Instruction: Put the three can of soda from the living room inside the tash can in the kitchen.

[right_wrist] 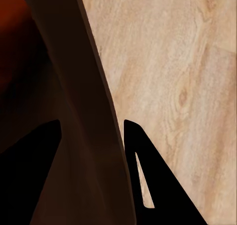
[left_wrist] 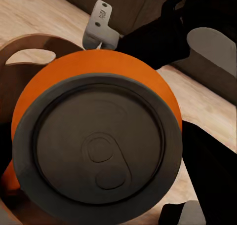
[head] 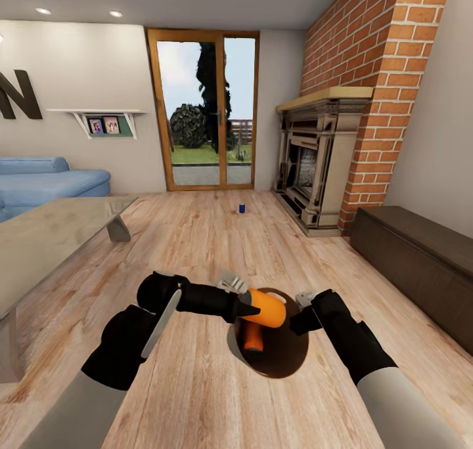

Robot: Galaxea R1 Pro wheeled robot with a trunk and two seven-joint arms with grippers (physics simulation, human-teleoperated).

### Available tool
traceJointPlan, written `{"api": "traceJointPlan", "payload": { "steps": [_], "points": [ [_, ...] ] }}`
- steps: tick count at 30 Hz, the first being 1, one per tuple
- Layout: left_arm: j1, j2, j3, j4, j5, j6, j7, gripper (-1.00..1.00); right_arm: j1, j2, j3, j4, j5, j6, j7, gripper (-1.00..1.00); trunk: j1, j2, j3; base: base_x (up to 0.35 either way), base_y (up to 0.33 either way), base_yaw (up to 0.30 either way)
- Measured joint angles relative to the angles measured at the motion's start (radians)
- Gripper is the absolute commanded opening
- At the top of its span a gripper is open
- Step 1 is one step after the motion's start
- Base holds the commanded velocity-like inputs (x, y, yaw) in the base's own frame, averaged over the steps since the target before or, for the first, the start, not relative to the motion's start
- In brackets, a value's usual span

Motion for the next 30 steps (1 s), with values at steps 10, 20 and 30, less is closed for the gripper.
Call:
{"api": "traceJointPlan", "payload": {
  "steps": [10, 20, 30],
  "points": [
    [0.002, -0.003, -0.071, 0.008, -0.002, 0.0, 0.13, -1.0, -0.003, 0.004, -0.006, 0.022, 0.008, -0.001, 0.0, -1.0, 0.0, 0.0, 0.0, 0.0, 0.0, 0.0],
    [0.004, -0.016, -0.157, 0.023, 0.001, 0.0, 0.215, -1.0, -0.004, 0.004, -0.008, 0.029, 0.013, -0.002, -0.001, -1.0, 0.0, 0.0, 0.0, 0.0, 0.0, 0.0],
    [0.004, -0.036, -0.234, 0.073, -0.003, -0.001, 0.317, -1.0, -0.005, 0.004, -0.008, 0.031, 0.013, -0.002, -0.001, -1.0, 0.0, 0.0, 0.0, 0.0, 0.0, 0.0]
  ]
}}
